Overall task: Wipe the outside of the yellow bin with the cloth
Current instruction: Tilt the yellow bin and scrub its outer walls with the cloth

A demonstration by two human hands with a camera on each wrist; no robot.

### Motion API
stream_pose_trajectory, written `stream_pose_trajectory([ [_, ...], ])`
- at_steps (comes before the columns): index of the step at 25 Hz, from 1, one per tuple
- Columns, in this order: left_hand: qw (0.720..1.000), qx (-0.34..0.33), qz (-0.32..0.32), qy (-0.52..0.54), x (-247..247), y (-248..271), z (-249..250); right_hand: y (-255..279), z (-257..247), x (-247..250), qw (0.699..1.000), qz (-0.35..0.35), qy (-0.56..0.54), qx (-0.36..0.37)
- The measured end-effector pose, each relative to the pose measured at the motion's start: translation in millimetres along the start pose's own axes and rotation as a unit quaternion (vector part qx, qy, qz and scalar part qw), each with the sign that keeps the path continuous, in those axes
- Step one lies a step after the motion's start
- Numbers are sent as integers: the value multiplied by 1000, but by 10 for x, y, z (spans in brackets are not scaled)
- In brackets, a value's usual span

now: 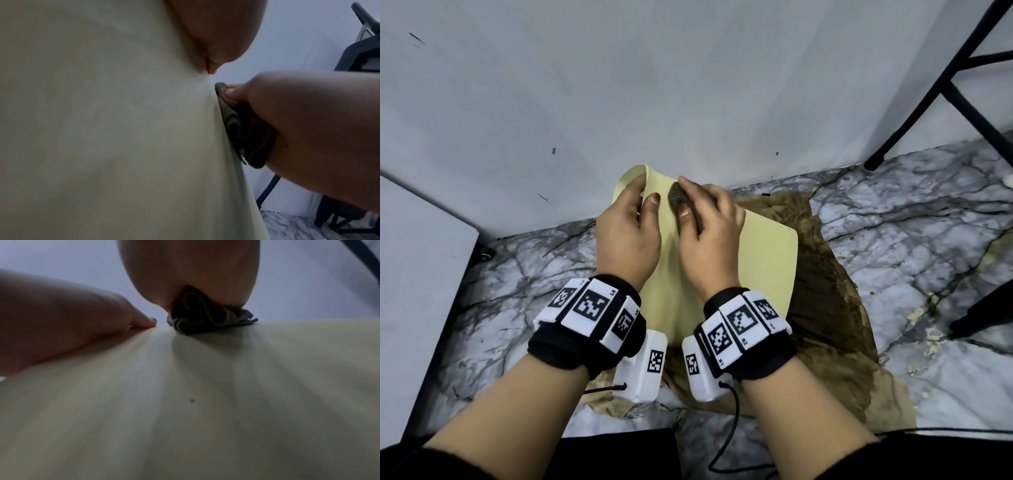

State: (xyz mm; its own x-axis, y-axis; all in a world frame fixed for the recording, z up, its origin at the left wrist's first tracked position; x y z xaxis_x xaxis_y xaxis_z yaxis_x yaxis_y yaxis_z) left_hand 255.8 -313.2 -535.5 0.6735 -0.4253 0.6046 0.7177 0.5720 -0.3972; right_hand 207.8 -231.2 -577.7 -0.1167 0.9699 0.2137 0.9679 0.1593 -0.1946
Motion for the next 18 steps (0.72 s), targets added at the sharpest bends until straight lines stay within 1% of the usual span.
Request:
stream_pose_trajectory([
  [2,1000,-7,-10,15,-17,3,18,-70,90,96,999,28,-5,-19],
  [3,1000,-9,-15,18,-21,9,20,-107,155,152,998,38,-7,-41],
  [7,999,-6,-13,29,-9,35,11,-203,578,416,983,53,1,-173],
  [12,997,8,-19,73,-20,33,58,-204,948,697,960,87,13,-265],
  [15,991,19,-15,128,-9,63,78,-192,995,765,950,113,6,-292],
  [18,988,15,-22,155,-2,73,67,-187,999,769,949,128,-4,-288],
])
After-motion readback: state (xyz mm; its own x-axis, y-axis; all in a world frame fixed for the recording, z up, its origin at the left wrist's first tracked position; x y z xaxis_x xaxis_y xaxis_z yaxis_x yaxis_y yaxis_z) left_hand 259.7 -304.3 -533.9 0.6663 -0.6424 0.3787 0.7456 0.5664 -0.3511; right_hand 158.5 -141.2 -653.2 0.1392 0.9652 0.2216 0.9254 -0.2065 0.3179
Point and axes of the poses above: each hand's wrist, its own y-axis away from the middle knuckle, its own x-axis out of the back of the hand, z = x × y, the point moved 2 cm from there along -y, towards the middle knuckle, and after that the axes turned 6 degrees about -x, right-handed, at the moved point
